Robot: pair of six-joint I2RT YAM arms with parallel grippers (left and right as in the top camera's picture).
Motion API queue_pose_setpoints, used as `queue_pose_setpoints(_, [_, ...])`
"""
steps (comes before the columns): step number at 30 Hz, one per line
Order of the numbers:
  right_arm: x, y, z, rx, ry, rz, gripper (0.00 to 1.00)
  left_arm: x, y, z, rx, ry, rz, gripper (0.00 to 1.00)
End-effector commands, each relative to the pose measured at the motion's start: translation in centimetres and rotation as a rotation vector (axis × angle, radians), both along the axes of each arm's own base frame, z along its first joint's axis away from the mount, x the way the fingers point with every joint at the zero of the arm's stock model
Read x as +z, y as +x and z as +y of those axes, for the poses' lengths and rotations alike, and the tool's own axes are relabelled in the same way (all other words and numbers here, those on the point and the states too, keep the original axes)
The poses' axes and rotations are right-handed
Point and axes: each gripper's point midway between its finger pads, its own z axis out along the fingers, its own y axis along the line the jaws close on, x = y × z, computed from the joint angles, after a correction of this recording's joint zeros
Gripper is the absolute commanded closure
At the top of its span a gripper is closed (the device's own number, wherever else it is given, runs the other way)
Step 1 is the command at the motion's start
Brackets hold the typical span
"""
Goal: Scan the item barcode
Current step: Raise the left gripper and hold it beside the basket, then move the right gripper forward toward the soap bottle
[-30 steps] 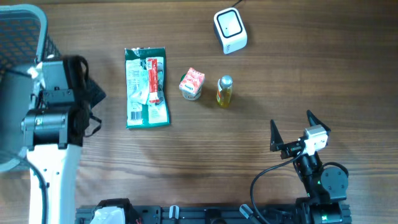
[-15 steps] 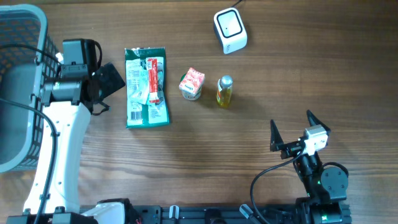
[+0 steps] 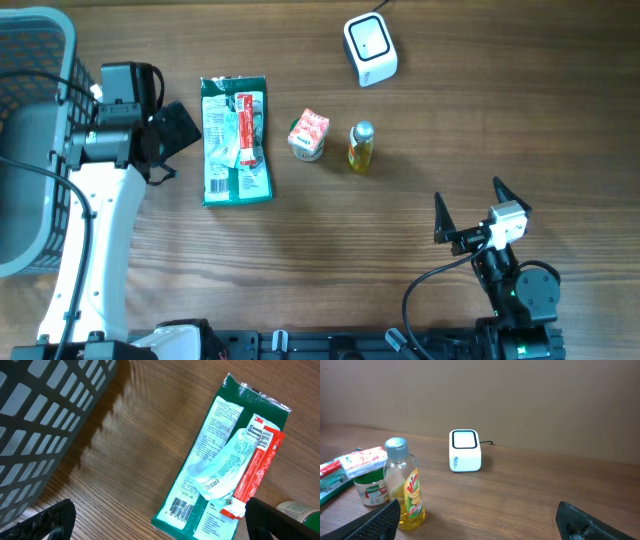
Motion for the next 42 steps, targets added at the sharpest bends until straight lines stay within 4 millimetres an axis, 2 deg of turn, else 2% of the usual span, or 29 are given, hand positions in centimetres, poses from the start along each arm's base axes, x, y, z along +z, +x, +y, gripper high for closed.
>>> queue_pose_setpoints(1, [0.1,0.0,-0.2,-0.009,-0.005,-0.005,0.0,-0.1,0.1,-0.3,-0.022,-0.001,0.004,0.0])
queue_pose_setpoints(8, [0.1,0.0,-0.1,-0.003,-0.001,-0.006,0.0,-0.1,0.1,-0.3,-0.022,-0.001,0.004,0.0])
queue_pose_setpoints(11, [0.2,-0.2,0.8,0.051,0.041,0.001,0.0,-0.1,0.1,-0.3,-0.021,-0.001,0.004,0.0])
queue_pose_setpoints(18, [0.6,-0.4,0.8,0.049,0.08,0.028,0.0,-0.1,0.1,-0.3,-0.021,-0.001,0.004,0.0])
queue_pose_setpoints(22, [1.3,-0.4,-0.4,-0.023,0.067,0.069,0.0,-0.1,0.1,-0.3,-0.022,-0.001,0.004,0.0])
queue_pose_setpoints(24, [2.0,-0.5,-0.6,-0.035,0.064,0.094,0.0,-0.1,0.1,-0.3,-0.021,-0.001,0.004,0.0])
queue_pose_setpoints(27, [4.3,-0.3,-0.5,-0.033,0.123,0.125,0.0,-0.1,0.1,-0.3,-0.021,-0.001,0.004,0.0])
queue_pose_setpoints(30, [7.2,0.4,0.6,0.024,0.144,0.144,0.0,-0.1,0.1,-0.3,-0.021,-0.001,0.004,0.0])
queue_pose_setpoints(32, [8.3,0.8,1.3,0.065,0.144,0.164,0.0,-0.1,0.1,-0.3,-0.021,-0.001,0.004,0.0])
queue_pose_setpoints(35, [9.3,2.0,3.1,0.157,0.15,0.3,0.0,-0.1,0.1,-0.3,-0.022,-0.001,0.004,0.0])
queue_pose_setpoints(42, [7.2,4.4,4.8,0.215,0.176,0.685,0.0,-0.1,0.1,-0.3,-0.021,-0.001,0.004,0.0])
